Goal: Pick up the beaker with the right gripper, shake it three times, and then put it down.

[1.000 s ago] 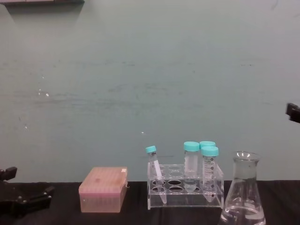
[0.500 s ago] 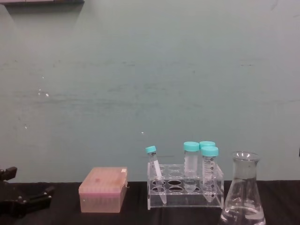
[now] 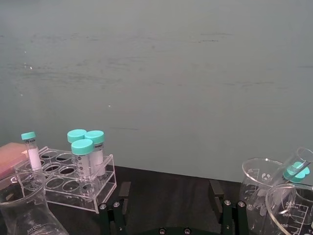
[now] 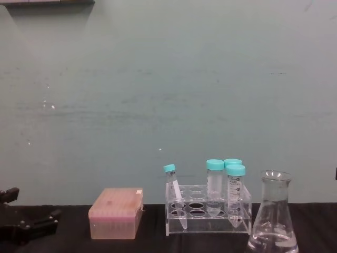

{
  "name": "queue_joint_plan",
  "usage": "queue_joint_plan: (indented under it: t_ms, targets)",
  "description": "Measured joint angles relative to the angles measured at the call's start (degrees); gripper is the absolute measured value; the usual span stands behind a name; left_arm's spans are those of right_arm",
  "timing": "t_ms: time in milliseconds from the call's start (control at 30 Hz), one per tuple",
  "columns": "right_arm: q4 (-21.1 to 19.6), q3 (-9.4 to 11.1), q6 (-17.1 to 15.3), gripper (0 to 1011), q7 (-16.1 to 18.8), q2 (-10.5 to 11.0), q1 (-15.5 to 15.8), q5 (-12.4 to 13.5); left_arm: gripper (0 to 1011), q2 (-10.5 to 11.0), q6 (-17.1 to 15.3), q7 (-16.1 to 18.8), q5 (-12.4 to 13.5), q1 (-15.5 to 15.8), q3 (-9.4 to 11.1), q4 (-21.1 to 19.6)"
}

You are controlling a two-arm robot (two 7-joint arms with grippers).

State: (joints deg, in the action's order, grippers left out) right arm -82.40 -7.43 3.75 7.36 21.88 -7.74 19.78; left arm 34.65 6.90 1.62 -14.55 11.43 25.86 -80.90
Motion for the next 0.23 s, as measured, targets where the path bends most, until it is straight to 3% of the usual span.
queue_joint_plan:
  t_ms: [233]
  targets:
    - [0.0, 0.0, 0.1, 1000, -0.1, 0.0, 0.0, -0.1, 1000, 0.0, 0.0, 0.0, 0.0, 0.0, 0.0, 0.0]
